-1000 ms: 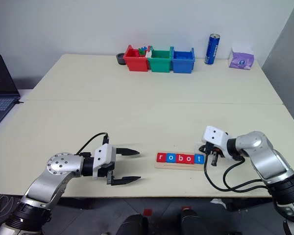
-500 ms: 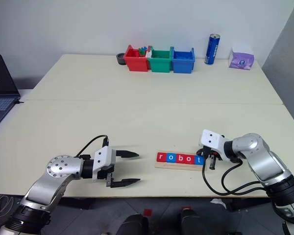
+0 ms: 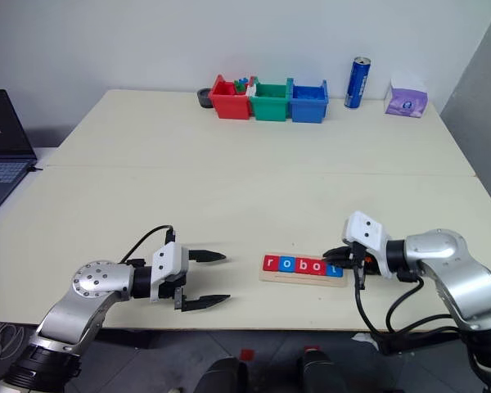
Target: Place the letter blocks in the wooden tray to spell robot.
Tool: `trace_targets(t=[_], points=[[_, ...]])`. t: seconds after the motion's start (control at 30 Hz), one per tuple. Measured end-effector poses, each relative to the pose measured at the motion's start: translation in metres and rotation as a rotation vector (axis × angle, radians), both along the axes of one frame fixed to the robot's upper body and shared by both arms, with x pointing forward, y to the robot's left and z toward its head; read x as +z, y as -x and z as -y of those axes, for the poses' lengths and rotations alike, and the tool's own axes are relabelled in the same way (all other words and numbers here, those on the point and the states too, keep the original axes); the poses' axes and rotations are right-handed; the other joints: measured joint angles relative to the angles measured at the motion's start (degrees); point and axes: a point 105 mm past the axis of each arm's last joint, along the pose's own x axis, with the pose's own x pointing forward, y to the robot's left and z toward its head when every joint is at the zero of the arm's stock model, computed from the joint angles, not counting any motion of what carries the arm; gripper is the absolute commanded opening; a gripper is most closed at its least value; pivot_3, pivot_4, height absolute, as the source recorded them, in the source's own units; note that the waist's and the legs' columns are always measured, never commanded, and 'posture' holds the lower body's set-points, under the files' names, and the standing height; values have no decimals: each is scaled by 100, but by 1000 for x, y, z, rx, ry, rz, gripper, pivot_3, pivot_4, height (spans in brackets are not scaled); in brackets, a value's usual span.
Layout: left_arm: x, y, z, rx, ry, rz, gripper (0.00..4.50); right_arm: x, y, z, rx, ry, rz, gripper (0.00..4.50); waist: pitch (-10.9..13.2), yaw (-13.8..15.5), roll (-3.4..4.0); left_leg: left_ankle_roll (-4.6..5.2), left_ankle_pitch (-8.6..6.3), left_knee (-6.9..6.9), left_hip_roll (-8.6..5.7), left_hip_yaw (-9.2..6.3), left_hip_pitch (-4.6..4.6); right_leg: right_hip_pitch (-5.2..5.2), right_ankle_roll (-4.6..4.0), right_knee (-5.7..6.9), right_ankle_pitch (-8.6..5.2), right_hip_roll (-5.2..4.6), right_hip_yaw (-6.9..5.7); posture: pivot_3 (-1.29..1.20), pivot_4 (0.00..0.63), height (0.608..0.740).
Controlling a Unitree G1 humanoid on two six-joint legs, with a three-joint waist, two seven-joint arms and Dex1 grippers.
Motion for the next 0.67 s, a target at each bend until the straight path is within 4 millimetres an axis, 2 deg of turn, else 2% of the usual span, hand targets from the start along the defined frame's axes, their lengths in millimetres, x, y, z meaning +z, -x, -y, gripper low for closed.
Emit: trace_targets(t=[0.27,0.47,0.67], points=[[22,-8,5,-25,21,32,4500,7,10,10,-31,-6,-3,4475,0,-1,0,0,0,2,-1,9,2,1,16,0,-8,2,2,0,150,740],[34,-10,10,-92,9,62,4500,10,14,16,-11,23,6,4475,0,-1,0,0,0,1,-2,11,1,1,16,-1,-8,3,1,0,150,740],[33,-7,16,-127,22,51,4500,5,11,26,-18,71,45,4475,0,-1,-1,0,0,1,-2,12,0,1,16,-2,-8,2,2,0,150,740]])
